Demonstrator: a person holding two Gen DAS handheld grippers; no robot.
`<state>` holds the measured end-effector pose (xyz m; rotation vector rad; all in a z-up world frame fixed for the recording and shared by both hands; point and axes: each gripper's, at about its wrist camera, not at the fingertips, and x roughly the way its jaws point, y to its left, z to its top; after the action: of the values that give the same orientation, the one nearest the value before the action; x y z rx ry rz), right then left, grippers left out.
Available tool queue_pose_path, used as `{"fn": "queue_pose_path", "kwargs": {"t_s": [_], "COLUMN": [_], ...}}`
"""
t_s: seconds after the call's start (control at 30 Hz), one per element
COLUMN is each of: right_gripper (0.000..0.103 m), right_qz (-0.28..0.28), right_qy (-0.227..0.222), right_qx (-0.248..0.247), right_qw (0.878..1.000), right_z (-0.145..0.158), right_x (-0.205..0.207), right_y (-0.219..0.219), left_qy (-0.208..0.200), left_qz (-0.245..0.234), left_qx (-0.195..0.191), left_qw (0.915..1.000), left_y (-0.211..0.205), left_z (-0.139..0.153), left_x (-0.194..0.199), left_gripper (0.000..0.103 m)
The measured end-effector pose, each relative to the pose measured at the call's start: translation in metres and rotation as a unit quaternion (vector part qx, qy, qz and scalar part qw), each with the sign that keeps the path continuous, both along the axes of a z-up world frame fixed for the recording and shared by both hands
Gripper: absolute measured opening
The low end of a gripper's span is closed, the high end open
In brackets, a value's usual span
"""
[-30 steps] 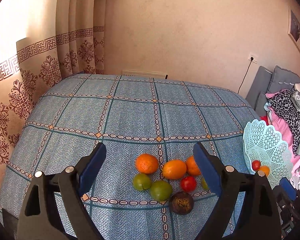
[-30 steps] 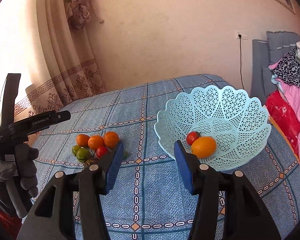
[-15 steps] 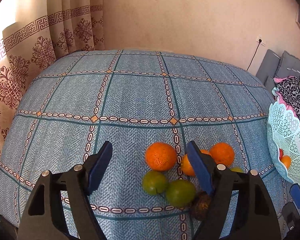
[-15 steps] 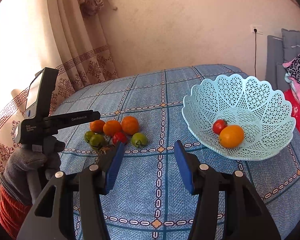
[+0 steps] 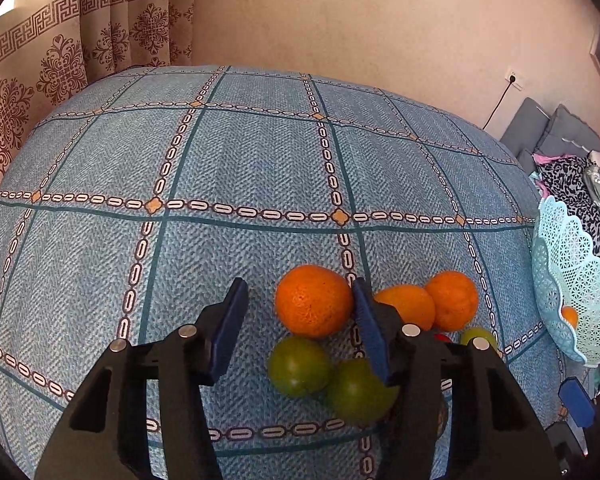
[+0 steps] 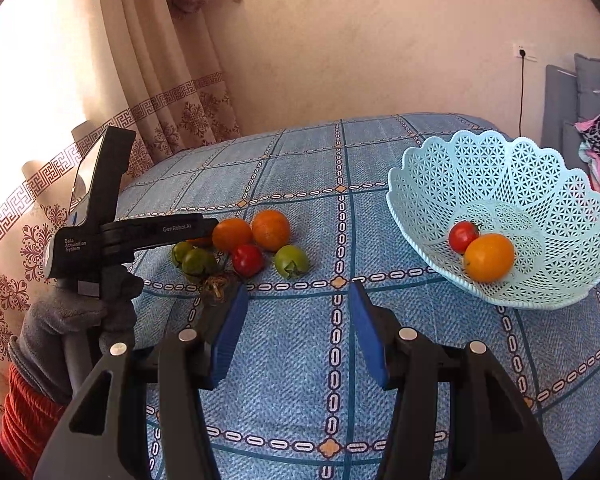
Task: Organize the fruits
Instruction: 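Grasp another orange with the left gripper, then grasp the dark brown round fruit with the right gripper while the left holds the orange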
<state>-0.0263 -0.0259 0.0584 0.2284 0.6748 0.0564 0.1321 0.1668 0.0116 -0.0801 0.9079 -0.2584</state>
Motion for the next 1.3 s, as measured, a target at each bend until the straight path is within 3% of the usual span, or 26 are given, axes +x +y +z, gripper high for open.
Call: {"fn": "queue_pose_path", "kwargs": {"t_s": [0.07,0.63,1.3], "right_gripper": [0.053,0.053,0.051], "right_qz": [0.008,0.077,0.092], "right_qy": [0.006,0.052,0.08], "right_qx": [0.008,0.006,-0.022], "right_qw": [1.0,0.996,0.992], "right_z": [-0.002,-0.022,-0.04], "right_x": [0.002,0.042,0.092], "right_y": [0.003,0.05,0.084], "left_qy": [0.004,-0.063,-0.082], "left_qz": [-0.014,0.047,0.058], "left_qx": [-0.012,-0.004,-0.016], "left_qw": [0.9998,0.9969,0.9948], "left_y": [-0.002,0.024,0.036], "left_z": [0.0,0.038,0.05], "left_x": [0.002,-0.019,-0.029], "left_gripper": [0.038,0.038,0.038]}}
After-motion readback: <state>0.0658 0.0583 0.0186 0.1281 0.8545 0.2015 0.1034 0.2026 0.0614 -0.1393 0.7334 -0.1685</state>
